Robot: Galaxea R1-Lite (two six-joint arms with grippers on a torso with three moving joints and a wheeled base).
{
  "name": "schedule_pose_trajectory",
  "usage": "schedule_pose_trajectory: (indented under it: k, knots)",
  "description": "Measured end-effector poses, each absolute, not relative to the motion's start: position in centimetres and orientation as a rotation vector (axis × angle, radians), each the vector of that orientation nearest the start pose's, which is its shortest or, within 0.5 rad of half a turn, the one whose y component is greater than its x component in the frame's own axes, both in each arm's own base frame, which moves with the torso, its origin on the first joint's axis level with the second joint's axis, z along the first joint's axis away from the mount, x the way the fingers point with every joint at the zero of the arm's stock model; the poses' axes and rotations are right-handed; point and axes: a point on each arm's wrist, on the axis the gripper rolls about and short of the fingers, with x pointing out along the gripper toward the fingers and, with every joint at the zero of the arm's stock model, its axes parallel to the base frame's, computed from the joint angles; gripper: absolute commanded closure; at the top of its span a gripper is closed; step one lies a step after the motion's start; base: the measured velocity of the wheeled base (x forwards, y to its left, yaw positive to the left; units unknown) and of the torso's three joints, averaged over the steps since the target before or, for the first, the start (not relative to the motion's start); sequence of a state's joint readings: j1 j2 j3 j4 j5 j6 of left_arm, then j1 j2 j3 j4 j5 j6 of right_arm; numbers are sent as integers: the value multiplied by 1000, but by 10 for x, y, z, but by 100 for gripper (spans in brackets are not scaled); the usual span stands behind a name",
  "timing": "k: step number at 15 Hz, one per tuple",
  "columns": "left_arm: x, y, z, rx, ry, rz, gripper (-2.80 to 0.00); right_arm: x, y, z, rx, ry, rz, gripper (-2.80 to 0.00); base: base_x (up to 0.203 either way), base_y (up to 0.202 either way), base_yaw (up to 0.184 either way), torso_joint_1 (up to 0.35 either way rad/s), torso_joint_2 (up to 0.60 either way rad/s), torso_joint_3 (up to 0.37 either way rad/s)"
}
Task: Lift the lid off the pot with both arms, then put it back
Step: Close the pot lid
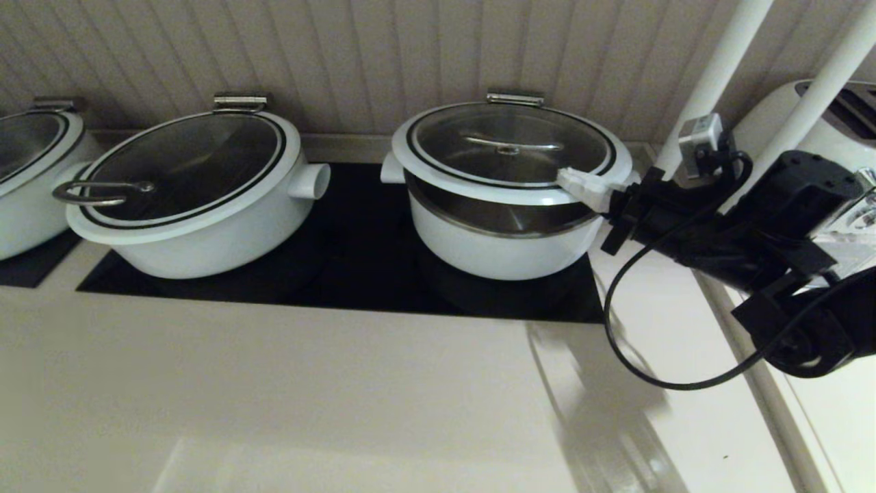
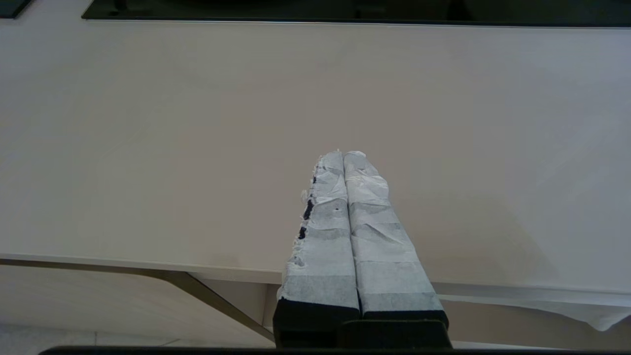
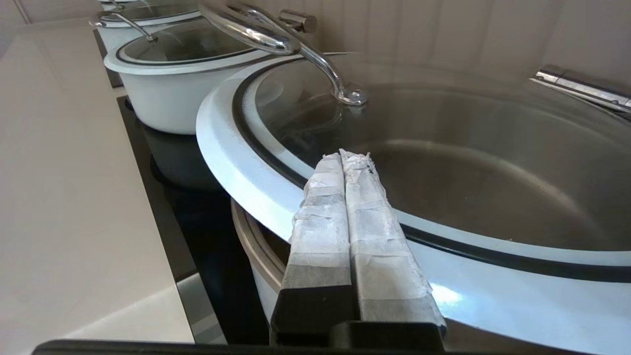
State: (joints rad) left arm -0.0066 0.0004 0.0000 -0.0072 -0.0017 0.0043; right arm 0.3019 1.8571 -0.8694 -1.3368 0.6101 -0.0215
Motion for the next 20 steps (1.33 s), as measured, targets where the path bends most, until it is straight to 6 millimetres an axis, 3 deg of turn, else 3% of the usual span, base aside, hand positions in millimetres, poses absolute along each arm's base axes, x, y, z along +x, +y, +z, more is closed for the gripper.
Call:
schedule_pose_trajectory:
  k: [20]
  knots:
    - [-23,0,76,5,-7,-8,0,332,123,184,-88,-283,918,0,0,0,0,0,0,0]
